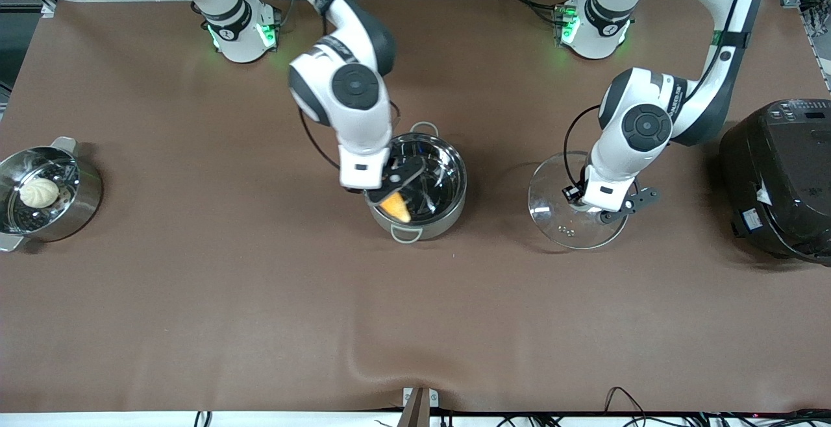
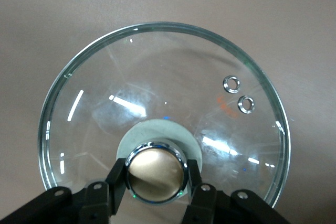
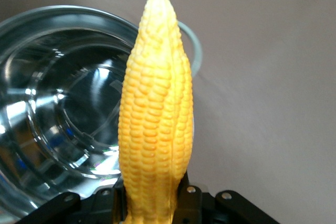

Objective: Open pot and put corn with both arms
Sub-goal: 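Lower corn into the pot with the right gripper while the left gripper lowers lid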

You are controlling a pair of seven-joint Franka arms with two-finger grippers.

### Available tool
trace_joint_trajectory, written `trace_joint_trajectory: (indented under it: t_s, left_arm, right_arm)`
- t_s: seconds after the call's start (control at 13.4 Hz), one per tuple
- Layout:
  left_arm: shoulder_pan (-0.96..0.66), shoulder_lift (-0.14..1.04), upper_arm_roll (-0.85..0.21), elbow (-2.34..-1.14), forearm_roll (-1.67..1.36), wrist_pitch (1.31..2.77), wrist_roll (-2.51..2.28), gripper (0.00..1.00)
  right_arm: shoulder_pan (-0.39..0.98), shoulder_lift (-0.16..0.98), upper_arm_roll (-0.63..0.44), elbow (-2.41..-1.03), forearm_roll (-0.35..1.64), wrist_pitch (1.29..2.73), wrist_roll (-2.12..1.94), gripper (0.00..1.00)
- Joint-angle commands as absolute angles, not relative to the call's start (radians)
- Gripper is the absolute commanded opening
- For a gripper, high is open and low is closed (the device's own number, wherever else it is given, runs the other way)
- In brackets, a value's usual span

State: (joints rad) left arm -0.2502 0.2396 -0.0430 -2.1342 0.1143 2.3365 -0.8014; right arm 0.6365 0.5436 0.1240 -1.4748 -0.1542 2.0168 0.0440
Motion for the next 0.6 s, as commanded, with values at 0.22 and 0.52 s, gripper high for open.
trace_joint_trajectory:
  t_s: [0.22, 0.52]
  left_arm:
    - [-0.195, 0.222, -0.055, -2.224, 0.169, 2.419, -0.772, 0.0]
    - [-0.183, 0.241, -0.055, -2.253, 0.169, 2.473, -0.773, 0.0]
  right_arm:
    - [0.75, 0.653, 0.106, -1.361, -0.259, 2.006, 0.096, 0.01]
    - [0.781, 0.666, 0.104, -1.387, -0.321, 2.003, 0.118, 0.02]
